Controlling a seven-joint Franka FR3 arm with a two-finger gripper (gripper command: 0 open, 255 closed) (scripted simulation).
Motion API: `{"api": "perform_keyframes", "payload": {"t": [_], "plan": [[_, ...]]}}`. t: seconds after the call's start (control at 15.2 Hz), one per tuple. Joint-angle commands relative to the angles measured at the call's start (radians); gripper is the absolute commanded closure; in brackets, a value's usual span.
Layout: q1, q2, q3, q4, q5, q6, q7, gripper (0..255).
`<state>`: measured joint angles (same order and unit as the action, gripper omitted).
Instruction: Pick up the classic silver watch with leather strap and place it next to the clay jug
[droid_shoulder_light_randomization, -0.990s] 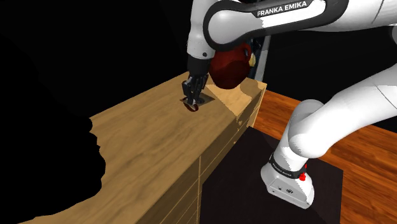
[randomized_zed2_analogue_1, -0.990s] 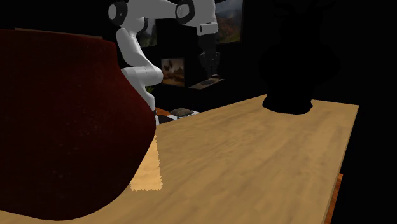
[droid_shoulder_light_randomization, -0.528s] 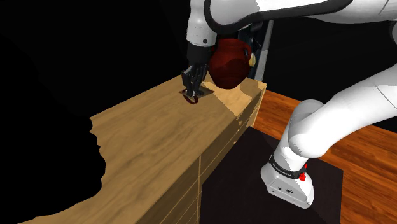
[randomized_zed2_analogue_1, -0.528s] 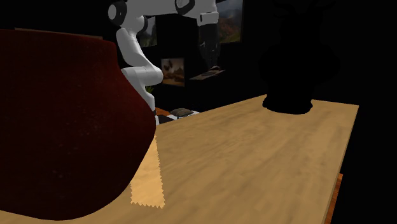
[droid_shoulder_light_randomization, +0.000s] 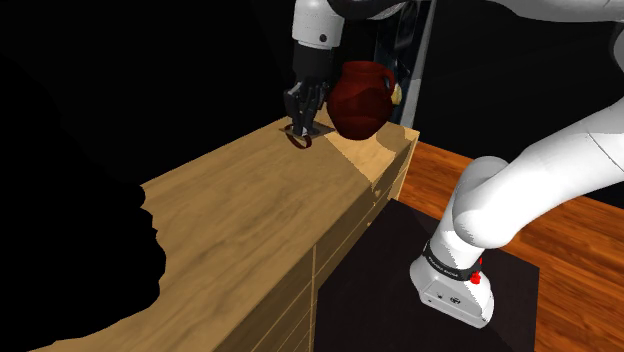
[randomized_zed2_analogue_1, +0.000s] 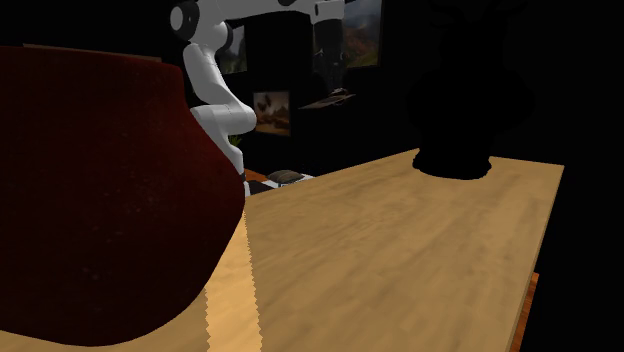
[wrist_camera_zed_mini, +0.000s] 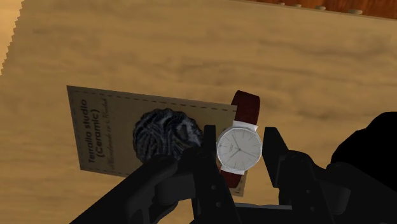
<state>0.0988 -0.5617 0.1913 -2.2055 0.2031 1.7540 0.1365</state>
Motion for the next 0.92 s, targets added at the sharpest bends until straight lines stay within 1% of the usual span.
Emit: {"api": "perform_keyframes", "payload": {"t": [0.0,0.86], "plan": [[-0.001,0.003,-0.004,0.031,-0.003,-0.029,0.002,255],[-0.008,0.053,-0.014,0.248,-0.017,-0.195,0.024,255]]}}
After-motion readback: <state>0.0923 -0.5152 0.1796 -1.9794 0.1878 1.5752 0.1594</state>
